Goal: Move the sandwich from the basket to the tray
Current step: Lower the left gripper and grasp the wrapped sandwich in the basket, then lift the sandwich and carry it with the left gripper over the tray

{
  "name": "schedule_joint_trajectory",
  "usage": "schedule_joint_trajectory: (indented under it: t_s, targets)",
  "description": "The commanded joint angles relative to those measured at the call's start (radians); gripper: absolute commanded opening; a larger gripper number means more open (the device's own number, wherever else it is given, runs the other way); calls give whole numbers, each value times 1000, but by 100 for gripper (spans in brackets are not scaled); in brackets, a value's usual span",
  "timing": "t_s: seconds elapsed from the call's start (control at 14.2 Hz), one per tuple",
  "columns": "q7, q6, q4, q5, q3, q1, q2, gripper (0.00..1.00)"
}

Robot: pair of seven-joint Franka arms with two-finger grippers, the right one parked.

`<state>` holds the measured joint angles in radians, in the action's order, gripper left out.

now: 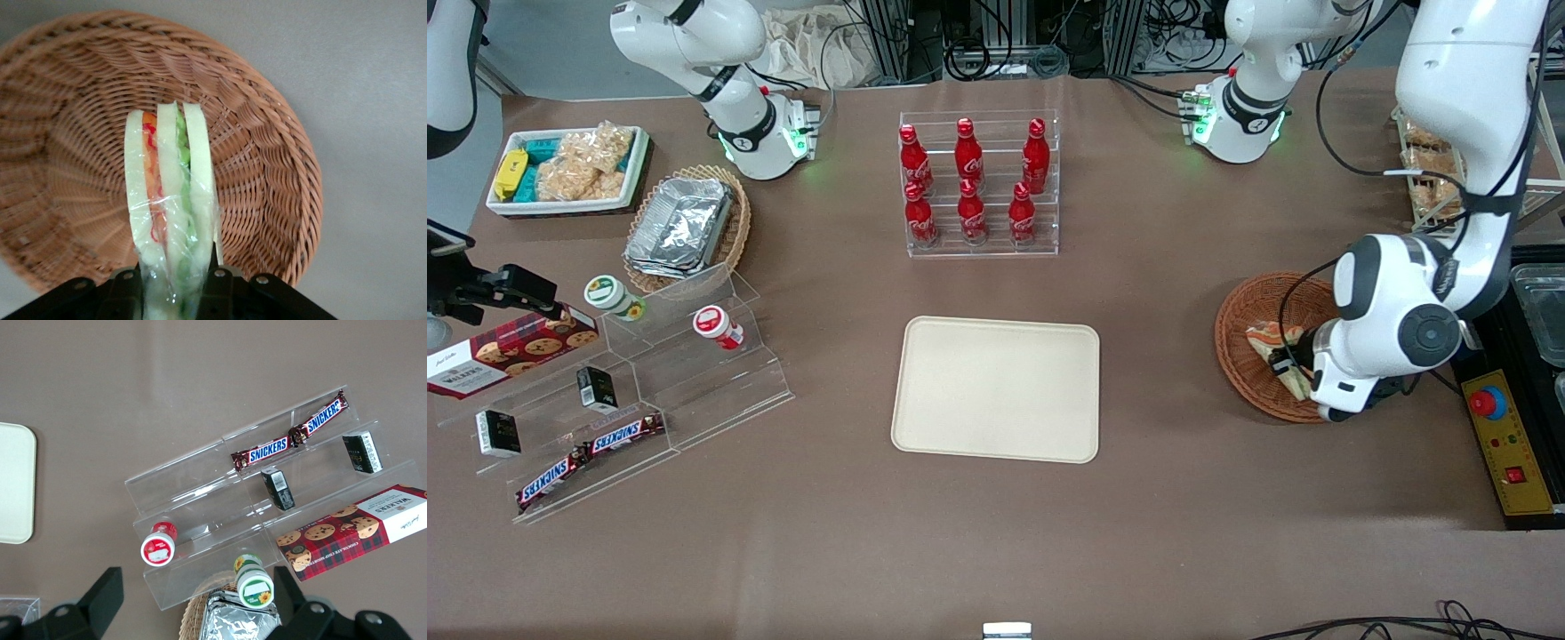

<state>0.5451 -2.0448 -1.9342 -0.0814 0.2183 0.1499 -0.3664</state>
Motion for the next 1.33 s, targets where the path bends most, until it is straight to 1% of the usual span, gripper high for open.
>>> schedule_joint_trajectory:
  t_s: [0.0, 0.07, 0.14, 0.35, 0.56, 0.7, 0.91, 1.05, 1.26]
  targets:
    - [-57, 191, 84, 3, 6, -3, 93, 0]
    - [-59, 245, 133, 3, 9, -7, 104, 0]
    - [-59, 279, 183, 3, 32, -7, 116, 0]
    - [-74, 311, 282, 3, 82, -6, 142, 0]
    - [-134, 308, 313, 3, 154, -7, 132, 0]
    - [-136, 307, 326, 3, 226, -7, 104, 0]
    - [-123, 293, 374, -9, 331, -24, 2, 0]
    - [-120, 276, 429, -18, 331, -105, -86, 0]
    - [-81, 238, 478, -63, 331, -171, -187, 0]
